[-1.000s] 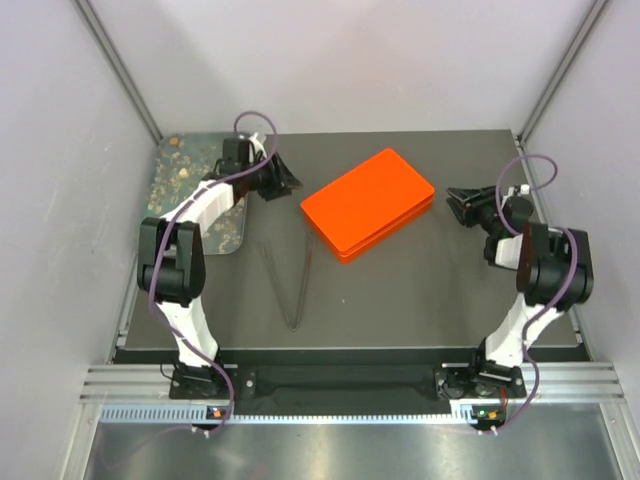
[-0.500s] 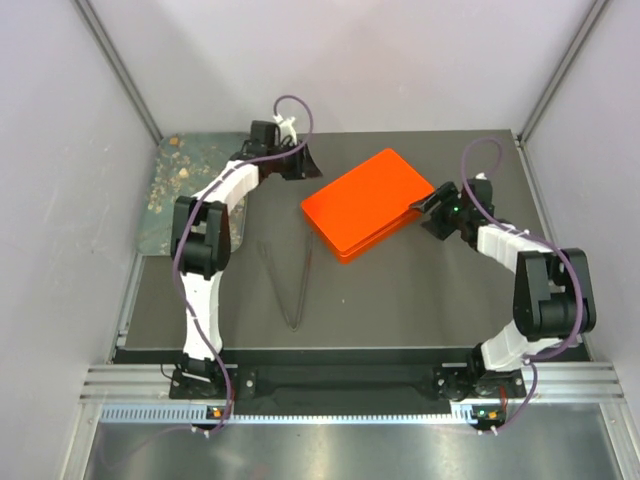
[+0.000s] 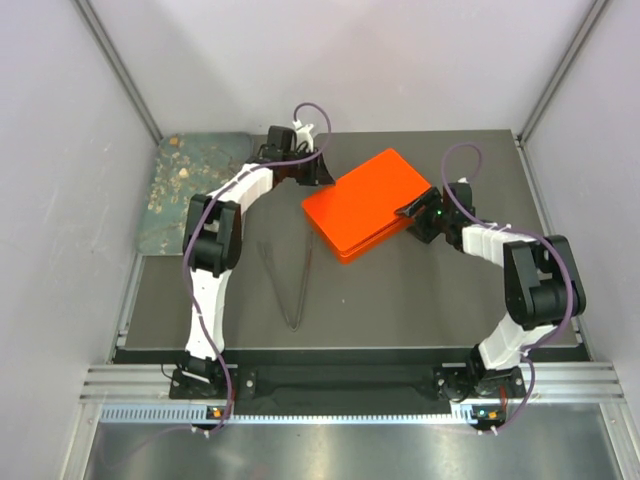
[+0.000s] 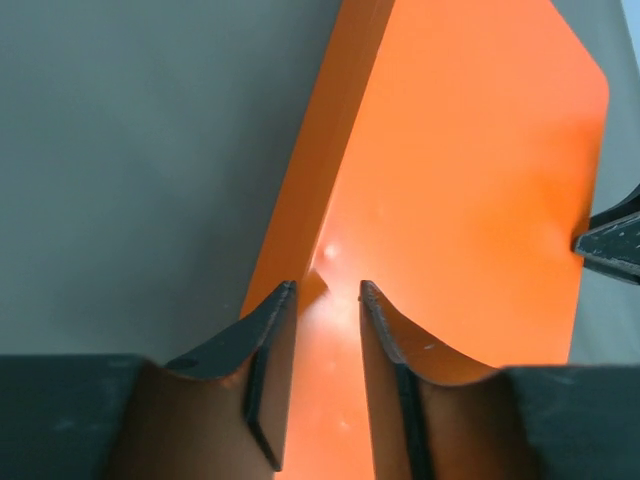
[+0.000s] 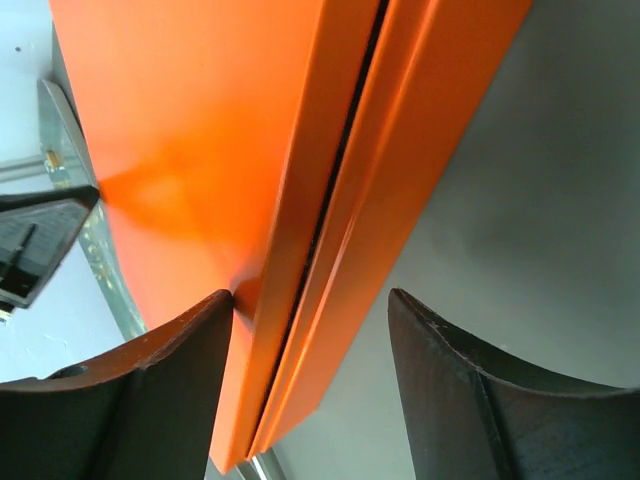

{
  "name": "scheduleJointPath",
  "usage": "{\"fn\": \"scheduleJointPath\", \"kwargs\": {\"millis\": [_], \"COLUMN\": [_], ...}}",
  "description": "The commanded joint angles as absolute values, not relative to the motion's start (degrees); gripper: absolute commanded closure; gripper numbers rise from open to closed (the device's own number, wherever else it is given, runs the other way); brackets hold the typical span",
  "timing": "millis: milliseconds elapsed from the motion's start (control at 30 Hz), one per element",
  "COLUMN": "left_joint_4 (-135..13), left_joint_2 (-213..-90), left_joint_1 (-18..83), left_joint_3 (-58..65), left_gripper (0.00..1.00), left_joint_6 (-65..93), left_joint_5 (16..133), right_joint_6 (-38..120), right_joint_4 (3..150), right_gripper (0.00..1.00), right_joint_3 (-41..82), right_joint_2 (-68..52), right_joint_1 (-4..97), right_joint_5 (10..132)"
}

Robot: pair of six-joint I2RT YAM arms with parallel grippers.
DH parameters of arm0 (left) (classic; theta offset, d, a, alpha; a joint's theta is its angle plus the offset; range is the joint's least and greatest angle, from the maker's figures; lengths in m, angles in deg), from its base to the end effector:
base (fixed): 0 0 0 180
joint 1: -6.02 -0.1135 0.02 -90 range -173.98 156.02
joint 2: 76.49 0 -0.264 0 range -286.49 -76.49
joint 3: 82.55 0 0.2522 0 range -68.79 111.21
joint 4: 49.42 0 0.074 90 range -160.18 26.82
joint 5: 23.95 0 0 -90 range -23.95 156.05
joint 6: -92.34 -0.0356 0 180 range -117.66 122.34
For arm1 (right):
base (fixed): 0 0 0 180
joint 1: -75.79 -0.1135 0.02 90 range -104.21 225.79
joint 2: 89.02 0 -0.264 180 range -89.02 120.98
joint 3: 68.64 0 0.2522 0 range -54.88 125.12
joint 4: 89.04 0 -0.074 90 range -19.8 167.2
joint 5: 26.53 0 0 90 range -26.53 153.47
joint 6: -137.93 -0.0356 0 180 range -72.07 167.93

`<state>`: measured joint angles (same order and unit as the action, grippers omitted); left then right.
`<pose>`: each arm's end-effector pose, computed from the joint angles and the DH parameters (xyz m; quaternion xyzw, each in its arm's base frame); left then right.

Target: Pack the chocolate

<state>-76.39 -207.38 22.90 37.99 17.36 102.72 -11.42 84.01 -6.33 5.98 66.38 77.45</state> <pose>0.4938 -0.1721 0.2056 0.1534 0.8483 -0.3868 0.3275 0.3329 0.0639 0.1710 0.3323 0.8361 0.3294 0.2863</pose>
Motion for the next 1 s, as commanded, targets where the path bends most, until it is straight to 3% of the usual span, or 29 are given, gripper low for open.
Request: {"fn": "scheduleJointPath", "kwargs": {"millis": [0,267,333,567,667,967], "left_joint_4": [-74.0,-72.1,-72.1,-72.3,-72.3,-70.6], "left_joint_2": [-208.9,-208.2,-207.7,-207.5,-207.5,-207.4], "left_joint_1": [24.7,27.2,27.2,27.2,27.2,27.2], "left_joint_3": [39.8,34.9,34.3,33.3,32.6,31.3], "left_gripper": [0.67,0.75,0.75,0.74,0.74,0.71], "left_joint_6": [16.2,16.7,16.8,17.4,18.0,22.2], "left_joint_5": [104.6,103.9,103.1,102.7,103.5,105.8], "right_joint_6": [-12.6,-12.8,-12.7,-13.6,-14.5,-14.3], "right_joint_4": [88.6,89.1,89.2,92.8,94.6,93.1], "right_gripper": [0.37,0.43,0.48,0.84,0.93,1.00], "right_joint_3": [-5.5,-6.4,-6.4,-11.5,-13.9,-13.7], "right_joint_2": [6.9,6.3,6.8,7.7,9.0,12.8], "right_joint_1": [65.7,65.7,65.8,65.9,66.1,65.3], "right_joint_5": [75.7,74.9,74.7,70.8,69.6,66.5]}}
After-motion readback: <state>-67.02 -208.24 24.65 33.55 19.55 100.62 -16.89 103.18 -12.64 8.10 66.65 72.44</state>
